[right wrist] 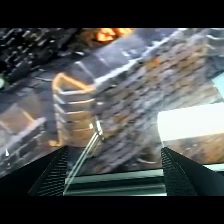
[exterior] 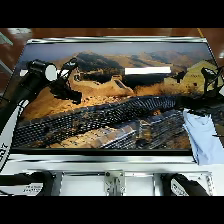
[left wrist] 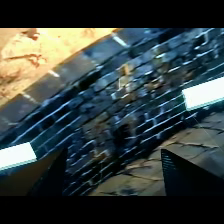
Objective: Fold the shirts.
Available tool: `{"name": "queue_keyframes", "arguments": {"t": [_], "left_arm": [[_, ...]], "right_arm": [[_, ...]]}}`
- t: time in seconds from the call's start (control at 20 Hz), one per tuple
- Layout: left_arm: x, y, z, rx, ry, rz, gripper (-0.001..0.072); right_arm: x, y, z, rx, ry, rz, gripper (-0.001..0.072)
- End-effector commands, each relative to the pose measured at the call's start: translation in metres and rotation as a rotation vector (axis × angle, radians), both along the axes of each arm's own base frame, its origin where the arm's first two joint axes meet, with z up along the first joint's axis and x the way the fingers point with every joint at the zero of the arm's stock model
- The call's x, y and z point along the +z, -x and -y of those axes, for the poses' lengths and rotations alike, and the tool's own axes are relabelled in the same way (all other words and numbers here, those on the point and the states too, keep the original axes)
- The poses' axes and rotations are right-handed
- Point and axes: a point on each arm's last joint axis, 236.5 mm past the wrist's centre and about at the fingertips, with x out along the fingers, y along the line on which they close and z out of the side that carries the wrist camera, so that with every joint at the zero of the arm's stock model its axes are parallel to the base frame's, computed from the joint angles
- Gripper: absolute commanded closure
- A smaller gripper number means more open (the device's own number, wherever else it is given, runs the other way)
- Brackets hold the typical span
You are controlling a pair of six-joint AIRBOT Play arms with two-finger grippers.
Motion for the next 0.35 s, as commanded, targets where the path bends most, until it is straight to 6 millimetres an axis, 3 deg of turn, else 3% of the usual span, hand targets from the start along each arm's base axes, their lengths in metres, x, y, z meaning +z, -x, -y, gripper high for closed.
{"name": "queue_keyframes", "arguments": {"t": [0.0, 0.3], "left_arm": [[-0.0003, 0.0004, 0.0001, -0.001, -0.003, -0.002, -0.0002], [0.0003, -0.0022, 0.0011, -0.001, 0.001, 0.01, -0.0003]], "right_arm": [[-0.0004, 0.0, -0.0042, 0.012, 0.0, -0.003, 0.0025], [-0.0004, 0.0, -0.0043, 0.013, 0.0, -0.003, 0.0025]]}}
